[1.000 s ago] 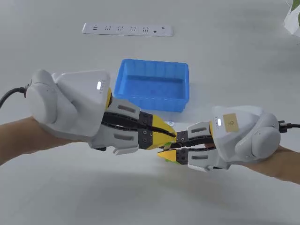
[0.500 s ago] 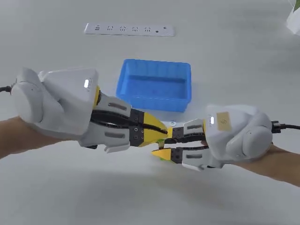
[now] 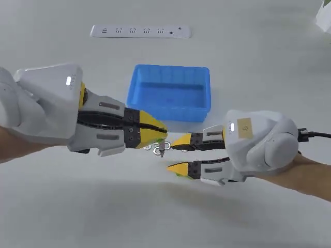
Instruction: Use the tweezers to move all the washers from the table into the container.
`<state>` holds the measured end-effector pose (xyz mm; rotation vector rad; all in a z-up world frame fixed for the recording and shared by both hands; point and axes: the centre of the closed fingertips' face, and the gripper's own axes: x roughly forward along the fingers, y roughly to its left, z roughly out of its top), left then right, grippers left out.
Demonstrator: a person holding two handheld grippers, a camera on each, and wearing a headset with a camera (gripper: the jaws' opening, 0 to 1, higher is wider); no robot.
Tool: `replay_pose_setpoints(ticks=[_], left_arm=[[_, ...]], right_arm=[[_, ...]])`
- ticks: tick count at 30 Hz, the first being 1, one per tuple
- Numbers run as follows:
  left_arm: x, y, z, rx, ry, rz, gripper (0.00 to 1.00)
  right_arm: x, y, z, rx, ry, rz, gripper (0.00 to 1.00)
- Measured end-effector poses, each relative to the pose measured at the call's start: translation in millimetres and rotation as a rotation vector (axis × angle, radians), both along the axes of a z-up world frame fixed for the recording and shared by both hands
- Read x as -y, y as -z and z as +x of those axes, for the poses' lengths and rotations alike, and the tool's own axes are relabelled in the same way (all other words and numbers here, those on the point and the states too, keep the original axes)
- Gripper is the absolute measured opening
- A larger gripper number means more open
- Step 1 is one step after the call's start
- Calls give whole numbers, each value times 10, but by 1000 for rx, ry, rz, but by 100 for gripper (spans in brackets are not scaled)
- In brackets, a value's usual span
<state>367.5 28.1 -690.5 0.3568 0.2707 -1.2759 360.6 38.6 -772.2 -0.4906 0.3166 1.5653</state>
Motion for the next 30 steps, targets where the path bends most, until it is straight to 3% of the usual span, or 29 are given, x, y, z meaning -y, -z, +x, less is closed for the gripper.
replay_pose_setpoints(ticks=[11, 16, 22, 25, 28, 30], left_arm=[[-14, 90, 26, 11, 0, 35, 5], [-51, 88, 54, 14, -13, 28, 5], [-50, 90, 15, -30, -16, -3, 5], [-59, 91, 35, -42, -27, -15, 5], [-57, 93, 29, -50, -20, -15, 5], [-54, 94, 29, -60, -22, -19, 5]], right_arm=[[-20, 26, -63, -19, -18, -11, 23], [-32, 17, -79, -26, -21, -8, 23], [-83, 15, -74, -27, -28, -12, 23], [-142, 7, 7, -18, -16, -18, 24], [-194, 33, 109, 27, -21, -42, 23], [-239, 48, 128, 24, -33, -52, 23]])
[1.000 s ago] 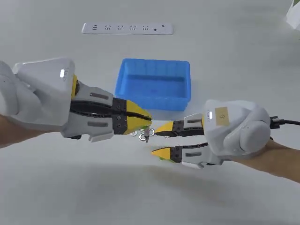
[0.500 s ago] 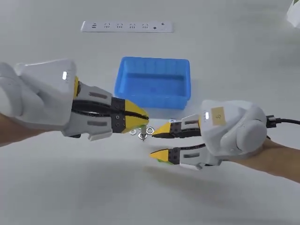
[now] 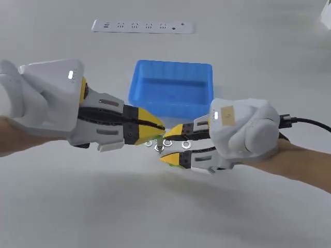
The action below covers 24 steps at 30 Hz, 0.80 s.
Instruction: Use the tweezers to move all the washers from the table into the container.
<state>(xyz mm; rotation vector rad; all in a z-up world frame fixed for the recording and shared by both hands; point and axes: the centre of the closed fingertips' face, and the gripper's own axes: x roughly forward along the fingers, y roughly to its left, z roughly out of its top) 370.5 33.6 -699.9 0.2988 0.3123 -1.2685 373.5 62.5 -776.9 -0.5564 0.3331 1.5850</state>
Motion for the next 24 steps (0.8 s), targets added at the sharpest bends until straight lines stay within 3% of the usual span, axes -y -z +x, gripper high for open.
replay_pose_setpoints(ticks=[4, 11, 24], left_arm=[[-6, 2, 5, -5, -2, -5, 5], [-4, 3, 15, -18, -10, -11, 5], [22, 9, -9, -17, -17, -13, 5]], right_arm=[[-84, 8, 5, 10, -19, -4, 22], [-117, 45, -25, 14, -55, -31, 11], [-98, 42, -33, 35, -71, -15, 9]])
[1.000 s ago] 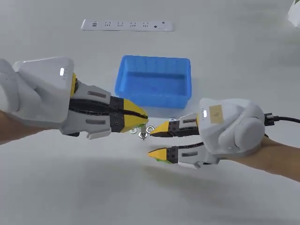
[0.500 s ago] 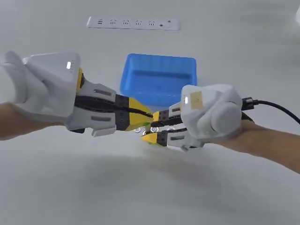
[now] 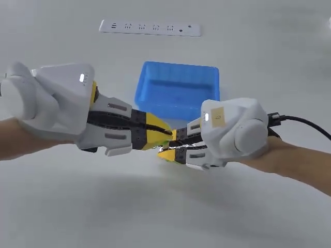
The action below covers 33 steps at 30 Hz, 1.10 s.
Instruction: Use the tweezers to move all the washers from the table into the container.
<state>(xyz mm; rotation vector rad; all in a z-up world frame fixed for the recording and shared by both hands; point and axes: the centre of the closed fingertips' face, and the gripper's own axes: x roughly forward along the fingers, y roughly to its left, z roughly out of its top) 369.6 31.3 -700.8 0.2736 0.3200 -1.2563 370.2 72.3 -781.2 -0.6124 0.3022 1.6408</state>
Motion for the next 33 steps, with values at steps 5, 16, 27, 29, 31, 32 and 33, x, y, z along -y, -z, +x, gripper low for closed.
replay_pose_setpoints(ticks=[5, 16, 27, 29, 31, 32, 33], left_arm=[[-46, 13, 42, -10, -38, 11, 6], [-120, -43, 110, -35, -97, -8, 19], [-347, -137, 16, -31, -177, -27, 23], [-389, -149, -15, -25, -193, -27, 23], [-433, -178, -41, -28, -214, -43, 23], [-464, -193, -48, -27, -231, -50, 23], [-487, -199, -56, -20, -239, -47, 23]], right_arm=[[-14, -4, 18, -20, 15, 14, 8], [-37, -6, 39, -9, 23, 10, 8], [-22, -191, 130, -36, 82, 35, 8], [-18, -259, 155, -37, 91, 45, 8], [-11, -328, 192, -36, 99, 53, 8], [-10, -360, 208, -38, 106, 60, 8], [-7, -386, 224, -34, 108, 62, 8]])
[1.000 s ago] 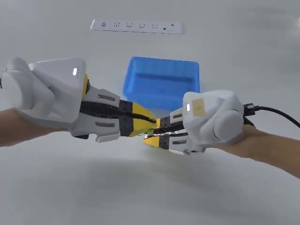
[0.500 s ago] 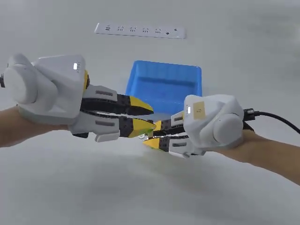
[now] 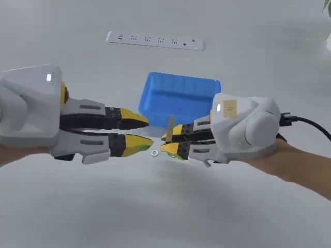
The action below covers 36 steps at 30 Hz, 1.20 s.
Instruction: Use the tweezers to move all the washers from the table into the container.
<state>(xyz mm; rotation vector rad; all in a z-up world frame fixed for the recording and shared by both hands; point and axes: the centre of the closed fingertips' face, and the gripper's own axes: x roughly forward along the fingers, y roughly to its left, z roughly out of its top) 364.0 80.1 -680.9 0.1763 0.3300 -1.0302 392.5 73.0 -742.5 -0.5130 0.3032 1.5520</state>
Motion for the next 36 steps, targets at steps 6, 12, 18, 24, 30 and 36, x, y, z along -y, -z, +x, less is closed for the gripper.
replay_pose_setpoints(ticks=[6, 12, 18, 24, 30, 36], left_arm=[[-123, 5, -84, 0, -15, 17, 23], [-231, -59, -74, 8, -68, -8, 23], [-260, -26, -104, 4, -87, -10, 23], [-319, 8, -109, -7, -121, -27, 22], [-398, 47, -69, -23, -162, -43, 21], [-435, 60, -55, -32, -179, -51, 21]], right_arm=[[12, -248, 138, 17, 16, 25, 8], [9, -483, 371, 34, 56, 68, 8], [4, -592, 689, 49, 107, 91, 8], [-27, -537, 1007, 57, 142, 89, 8], [-62, -298, 1121, 25, 154, 65, 8], [-101, -40, 1125, -1, 153, 37, 9]])
